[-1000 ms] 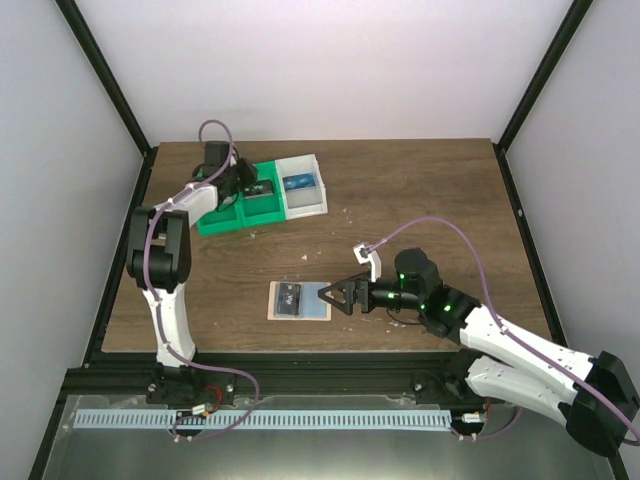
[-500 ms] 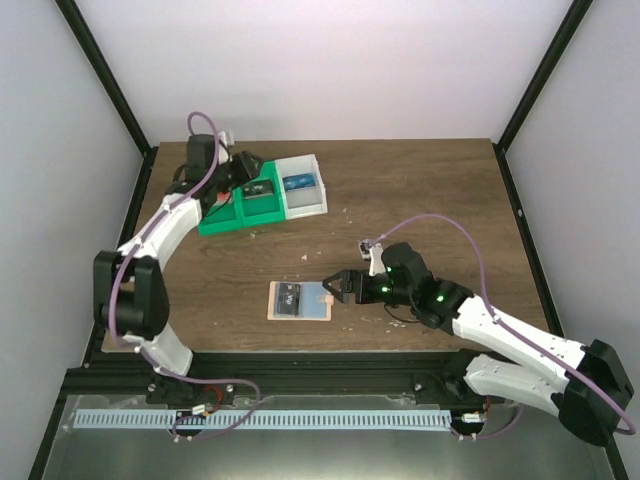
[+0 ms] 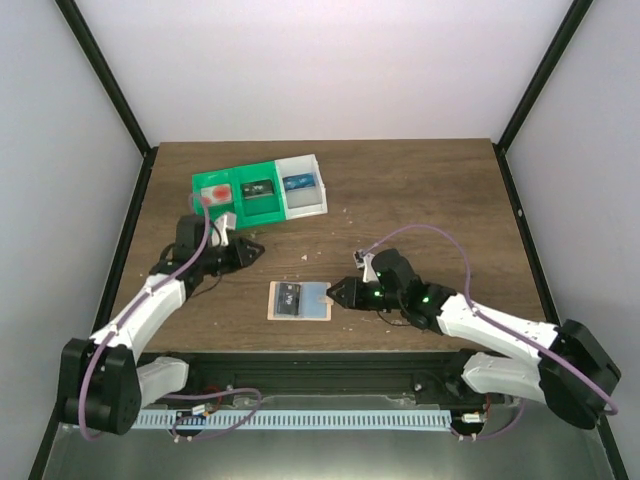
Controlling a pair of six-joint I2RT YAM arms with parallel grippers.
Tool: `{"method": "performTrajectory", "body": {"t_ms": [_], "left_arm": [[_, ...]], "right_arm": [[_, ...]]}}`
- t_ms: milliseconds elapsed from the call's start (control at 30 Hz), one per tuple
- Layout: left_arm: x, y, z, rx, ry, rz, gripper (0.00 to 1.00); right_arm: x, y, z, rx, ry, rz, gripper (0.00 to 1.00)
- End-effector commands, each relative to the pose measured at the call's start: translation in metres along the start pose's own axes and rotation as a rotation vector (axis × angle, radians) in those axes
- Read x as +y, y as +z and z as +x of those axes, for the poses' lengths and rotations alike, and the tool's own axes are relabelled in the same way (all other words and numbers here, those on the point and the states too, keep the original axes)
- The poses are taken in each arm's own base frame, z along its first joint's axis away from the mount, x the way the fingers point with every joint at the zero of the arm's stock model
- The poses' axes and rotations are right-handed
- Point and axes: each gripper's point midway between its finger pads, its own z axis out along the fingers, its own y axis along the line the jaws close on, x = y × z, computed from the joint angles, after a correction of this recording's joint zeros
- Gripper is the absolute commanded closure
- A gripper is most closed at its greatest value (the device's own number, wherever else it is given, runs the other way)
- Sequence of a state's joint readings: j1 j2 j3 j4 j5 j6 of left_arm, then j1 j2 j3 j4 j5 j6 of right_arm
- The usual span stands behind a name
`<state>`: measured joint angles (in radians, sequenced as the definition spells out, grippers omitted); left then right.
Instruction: Take the credit cards out of the card holder
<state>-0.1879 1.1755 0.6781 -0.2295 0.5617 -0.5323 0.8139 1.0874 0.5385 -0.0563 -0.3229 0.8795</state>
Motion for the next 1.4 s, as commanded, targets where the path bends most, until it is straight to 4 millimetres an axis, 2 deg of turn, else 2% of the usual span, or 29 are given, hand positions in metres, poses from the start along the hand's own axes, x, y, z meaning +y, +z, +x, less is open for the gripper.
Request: {"method": "performTrajectory", "body": {"t_ms": [0,167,267,400,733,933,1367], "left_arm": [[-0.012,-0.001,0.036,0.053,-0.037,0.129,0.69],[-0.019,0.013,0.071,0.136,-0.036,0.157,0.84],[-0.021,0.022,0.085,0.167,-0.048,0.155,1.0],[-0.018,0.028,0.094,0.161,-0.053,0.163,1.0],[0.009,0.037,0.117,0.199,-0.064,0.103,1.0],[0.027,0.039,0.123,0.195,-0.072,0.032,1.0],[0.042,0.046,0.141,0.249,-0.099,0.019,1.0]], "right_arm": [[0.016,0.012,-0.004,-0.009,0.002,-0.087,0.65],[0.019,0.03,-0.001,0.017,-0.002,-0.099,0.65],[0.021,0.041,0.001,0.034,-0.008,-0.099,0.65],[0.021,0.053,0.001,0.044,-0.013,-0.104,0.65],[0.022,0.082,-0.001,0.087,-0.031,-0.089,0.65],[0.019,0.097,0.002,0.116,-0.023,-0.09,0.66],[0.008,0.119,0.009,0.163,-0.013,-0.07,0.67]]}}
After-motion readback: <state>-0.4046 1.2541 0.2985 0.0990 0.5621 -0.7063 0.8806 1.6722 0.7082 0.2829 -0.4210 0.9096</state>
